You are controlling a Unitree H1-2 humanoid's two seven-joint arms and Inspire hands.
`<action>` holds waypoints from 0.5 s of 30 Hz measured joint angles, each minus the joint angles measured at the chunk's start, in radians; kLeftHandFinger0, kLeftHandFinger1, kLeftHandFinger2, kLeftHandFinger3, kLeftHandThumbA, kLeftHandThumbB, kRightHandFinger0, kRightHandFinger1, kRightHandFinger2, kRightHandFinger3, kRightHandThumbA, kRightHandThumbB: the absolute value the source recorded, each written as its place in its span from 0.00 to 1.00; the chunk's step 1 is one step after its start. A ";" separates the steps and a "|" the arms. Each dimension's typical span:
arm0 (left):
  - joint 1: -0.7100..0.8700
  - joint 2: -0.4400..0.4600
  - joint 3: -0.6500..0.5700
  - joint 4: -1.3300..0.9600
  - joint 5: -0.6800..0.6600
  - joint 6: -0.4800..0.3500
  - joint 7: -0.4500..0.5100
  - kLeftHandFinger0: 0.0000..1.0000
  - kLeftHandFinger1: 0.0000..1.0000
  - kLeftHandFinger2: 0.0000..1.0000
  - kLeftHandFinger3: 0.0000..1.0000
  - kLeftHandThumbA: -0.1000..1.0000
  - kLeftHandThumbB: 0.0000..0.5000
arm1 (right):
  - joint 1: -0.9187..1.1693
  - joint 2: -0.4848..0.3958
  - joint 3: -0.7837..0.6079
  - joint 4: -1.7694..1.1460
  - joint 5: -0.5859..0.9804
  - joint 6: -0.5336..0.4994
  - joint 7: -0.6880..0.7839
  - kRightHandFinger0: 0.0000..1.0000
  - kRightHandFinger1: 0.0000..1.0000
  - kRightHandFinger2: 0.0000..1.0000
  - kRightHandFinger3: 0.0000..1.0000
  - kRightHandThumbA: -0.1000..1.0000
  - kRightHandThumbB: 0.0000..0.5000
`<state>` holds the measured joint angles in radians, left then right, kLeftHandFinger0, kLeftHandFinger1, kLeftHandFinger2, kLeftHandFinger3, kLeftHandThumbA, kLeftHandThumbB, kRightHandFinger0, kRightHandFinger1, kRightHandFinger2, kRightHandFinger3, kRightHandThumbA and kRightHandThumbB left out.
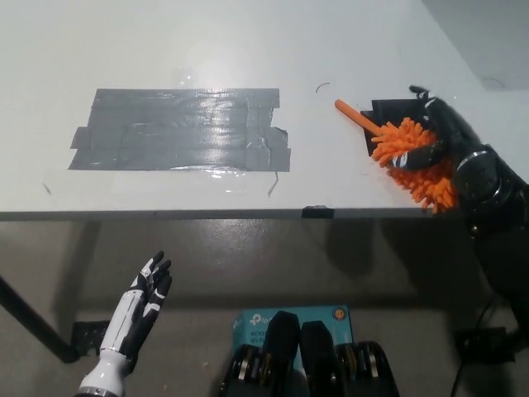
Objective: An orange duster is kept infront of the robot in the middle of the table and the robot extends its right arm to grab the duster, picks it up and hands it to a person
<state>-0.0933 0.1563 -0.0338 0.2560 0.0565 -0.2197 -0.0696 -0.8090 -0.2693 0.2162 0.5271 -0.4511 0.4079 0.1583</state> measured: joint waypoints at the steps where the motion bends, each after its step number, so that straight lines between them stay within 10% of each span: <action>1: 0.000 0.000 0.000 0.000 0.000 0.000 0.000 0.99 1.00 1.00 1.00 0.88 0.44 | 0.000 0.000 0.000 0.000 0.000 0.000 0.000 1.00 1.00 1.00 1.00 0.99 0.85; 15: -0.002 0.000 0.000 -0.002 0.001 0.000 0.000 1.00 1.00 1.00 1.00 0.88 0.40 | -0.054 -0.020 0.035 0.140 0.021 0.008 0.086 1.00 1.00 1.00 1.00 0.92 0.83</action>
<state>-0.0956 0.1564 -0.0336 0.2538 0.0573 -0.2195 -0.0696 -0.8631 -0.2895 0.2511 0.6669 -0.4300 0.4157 0.2443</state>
